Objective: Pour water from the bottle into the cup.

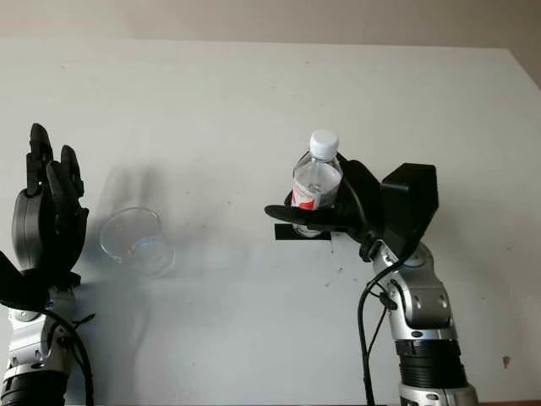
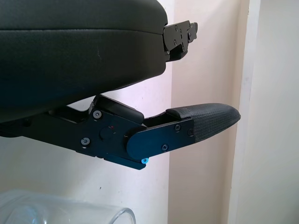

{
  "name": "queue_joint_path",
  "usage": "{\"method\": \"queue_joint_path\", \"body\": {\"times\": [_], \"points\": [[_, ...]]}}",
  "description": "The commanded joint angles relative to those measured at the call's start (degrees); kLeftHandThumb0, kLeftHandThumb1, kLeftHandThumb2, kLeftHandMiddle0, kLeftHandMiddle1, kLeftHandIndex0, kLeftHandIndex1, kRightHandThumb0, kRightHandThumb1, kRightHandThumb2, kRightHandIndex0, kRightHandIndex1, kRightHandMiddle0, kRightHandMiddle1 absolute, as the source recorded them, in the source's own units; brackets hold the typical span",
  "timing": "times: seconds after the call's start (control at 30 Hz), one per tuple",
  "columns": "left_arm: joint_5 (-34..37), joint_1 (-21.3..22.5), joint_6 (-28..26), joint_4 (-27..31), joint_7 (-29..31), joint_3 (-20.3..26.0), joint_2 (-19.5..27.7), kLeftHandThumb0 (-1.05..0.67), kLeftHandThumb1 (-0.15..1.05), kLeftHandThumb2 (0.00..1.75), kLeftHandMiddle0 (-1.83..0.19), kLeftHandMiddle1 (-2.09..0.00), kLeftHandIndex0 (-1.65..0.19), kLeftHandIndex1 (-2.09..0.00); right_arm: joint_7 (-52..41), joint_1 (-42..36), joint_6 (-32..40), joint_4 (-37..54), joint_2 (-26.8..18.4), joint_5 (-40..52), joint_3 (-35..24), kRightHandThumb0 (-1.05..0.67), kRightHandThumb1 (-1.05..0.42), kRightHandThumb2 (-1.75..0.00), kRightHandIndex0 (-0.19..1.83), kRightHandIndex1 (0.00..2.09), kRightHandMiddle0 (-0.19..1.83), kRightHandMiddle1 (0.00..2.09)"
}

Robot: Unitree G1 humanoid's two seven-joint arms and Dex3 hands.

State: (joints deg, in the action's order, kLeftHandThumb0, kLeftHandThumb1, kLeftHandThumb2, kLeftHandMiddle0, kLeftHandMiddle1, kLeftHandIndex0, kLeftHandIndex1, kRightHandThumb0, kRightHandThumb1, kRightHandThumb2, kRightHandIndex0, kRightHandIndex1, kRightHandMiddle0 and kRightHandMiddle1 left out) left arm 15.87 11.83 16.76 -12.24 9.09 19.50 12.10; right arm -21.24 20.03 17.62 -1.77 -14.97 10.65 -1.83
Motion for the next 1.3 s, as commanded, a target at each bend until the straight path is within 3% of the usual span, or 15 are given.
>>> {"method": "queue_joint_path", "body": {"times": [0.0, 0.17, 0.63, 0.73, 0.83, 0.87, 0.97, 1.27], "points": [[-0.45, -1.13, -0.28, 1.41, -0.30, 0.13, 0.46, -0.79, 1.05, 0.64, 0.16, -0.05, 0.19, 0.00, -0.02, -1.35, -0.95, -2.22, 0.07, -1.30, 1.05, -0.28, -1.05, -0.13, 0.09, 2.09, -0.09, 2.09], [-0.84, -1.06, -0.25, 1.61, -0.61, 0.11, 0.48, -0.79, 1.05, 0.64, 0.16, -0.05, 0.19, 0.00, -0.11, -1.60, -2.59, -3.67, 0.00, -2.19, 1.42, -0.32, -1.03, -0.06, -0.06, 2.09, -0.16, 2.09], [-0.75, -1.11, -0.35, 1.81, -0.62, 0.30, 0.70, -0.79, 1.05, 0.63, 0.16, -0.05, 0.19, 0.00, -1.43, -2.58, -4.20, -3.71, -0.36, -3.18, 1.17, -0.44, -0.94, -0.04, -0.15, 2.09, -0.17, 2.09], [-0.59, -1.16, -0.67, 1.84, -0.48, 0.31, 0.79, -0.80, 1.05, 0.63, 0.17, -0.05, 0.19, 0.00, -2.27, -3.14, -4.64, -3.51, -0.95, -2.84, 0.79, -0.49, -0.90, -0.05, -0.02, 1.57, -0.11, 1.64], [-0.72, -1.24, -0.84, 1.92, -0.59, 0.33, 0.77, -0.79, 1.05, 0.63, 0.16, -0.05, 0.19, 0.00, -5.04, -3.82, -7.18, -4.56, -2.08, -2.11, 0.29, -0.55, -0.89, -0.05, 0.26, 0.36, 0.04, 0.73], [-0.75, -1.32, -0.89, 1.93, -0.59, 0.35, 0.79, -0.79, 1.05, 0.63, 0.16, -0.06, 0.19, 0.00, -5.93, -4.12, -7.87, -4.95, -2.33, -1.63, -0.06, -0.56, -0.88, -0.05, 0.22, 0.21, 0.06, 0.52], [-0.68, -1.29, -0.80, 1.75, -0.45, 0.41, 0.80, -0.79, 1.05, 0.63, 0.15, -0.06, 0.19, -0.01, -7.87, -4.92, -10.34, -6.54, -2.73, -0.57, -0.97, -0.59, -0.87, -0.05, 0.08, 0.04, 0.03, 0.20], [-0.69, -1.22, -0.64, 1.64, -0.46, 0.58, 0.68, -0.78, 1.05, 0.63, 0.14, -0.06, 0.19, -0.02, -7.32, -7.91, -20.29, -10.11, -3.62, -3.21, -1.39, -0.73, -0.88, -0.06, -0.18, 0.01, -0.14, 0.03]]}}
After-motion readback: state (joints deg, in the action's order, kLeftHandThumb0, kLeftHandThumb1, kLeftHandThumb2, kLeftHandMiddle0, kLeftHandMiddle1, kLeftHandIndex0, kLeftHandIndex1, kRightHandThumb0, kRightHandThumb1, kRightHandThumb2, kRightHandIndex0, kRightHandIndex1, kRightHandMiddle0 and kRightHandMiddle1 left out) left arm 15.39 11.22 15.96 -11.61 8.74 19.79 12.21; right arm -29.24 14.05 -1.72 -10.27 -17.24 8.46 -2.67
